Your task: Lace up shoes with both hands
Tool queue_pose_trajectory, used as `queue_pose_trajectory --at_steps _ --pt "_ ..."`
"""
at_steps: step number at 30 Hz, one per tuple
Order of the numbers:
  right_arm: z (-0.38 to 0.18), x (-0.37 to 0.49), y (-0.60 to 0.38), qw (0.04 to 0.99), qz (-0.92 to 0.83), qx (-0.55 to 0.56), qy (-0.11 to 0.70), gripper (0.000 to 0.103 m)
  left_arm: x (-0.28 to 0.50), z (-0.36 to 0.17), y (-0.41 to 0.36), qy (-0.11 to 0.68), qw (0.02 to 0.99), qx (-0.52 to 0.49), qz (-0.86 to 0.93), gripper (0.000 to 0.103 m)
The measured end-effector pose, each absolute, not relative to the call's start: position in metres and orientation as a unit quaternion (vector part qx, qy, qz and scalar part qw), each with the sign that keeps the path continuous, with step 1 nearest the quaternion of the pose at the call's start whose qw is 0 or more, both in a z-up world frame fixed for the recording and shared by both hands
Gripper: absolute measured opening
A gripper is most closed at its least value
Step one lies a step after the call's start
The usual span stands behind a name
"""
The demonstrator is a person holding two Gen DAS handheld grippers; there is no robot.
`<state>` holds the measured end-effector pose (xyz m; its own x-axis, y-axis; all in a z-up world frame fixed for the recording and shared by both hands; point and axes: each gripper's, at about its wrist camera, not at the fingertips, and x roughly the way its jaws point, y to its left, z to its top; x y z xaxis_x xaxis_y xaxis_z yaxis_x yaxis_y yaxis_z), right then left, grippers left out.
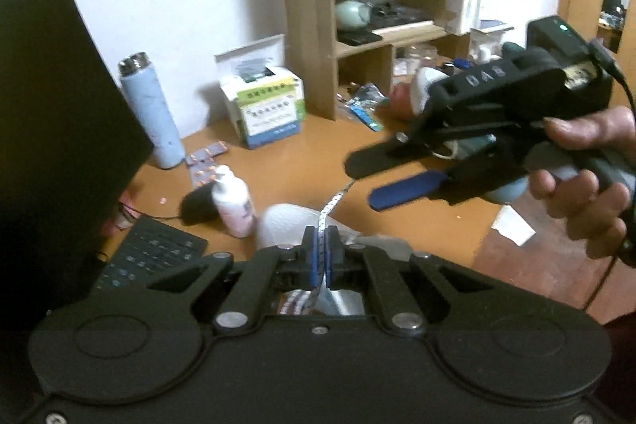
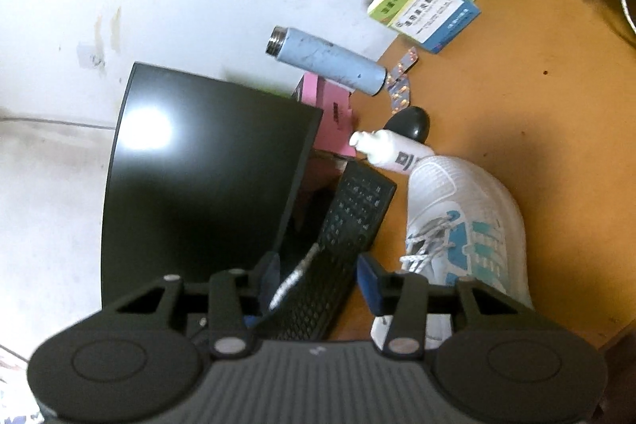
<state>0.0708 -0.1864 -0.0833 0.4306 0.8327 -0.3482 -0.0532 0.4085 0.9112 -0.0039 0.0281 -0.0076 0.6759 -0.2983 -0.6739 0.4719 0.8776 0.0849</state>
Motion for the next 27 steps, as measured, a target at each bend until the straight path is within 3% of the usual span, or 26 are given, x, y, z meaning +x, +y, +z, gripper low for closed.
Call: queue_pose_trajectory --at_steps 10,27 --pt "-0.091 0.074 -0.184 0.717 0.312 0.445 0.437 0.004 -0.016 -0.009 0.025 0.350 0.906 0.111 -0.212 0.001" --pt "-0.057 0.051 -0.157 0.798 0.373 0.266 0.390 0.003 -0.008 -0.007 0.007 0.364 0.892 0.147 -0.224 0.005"
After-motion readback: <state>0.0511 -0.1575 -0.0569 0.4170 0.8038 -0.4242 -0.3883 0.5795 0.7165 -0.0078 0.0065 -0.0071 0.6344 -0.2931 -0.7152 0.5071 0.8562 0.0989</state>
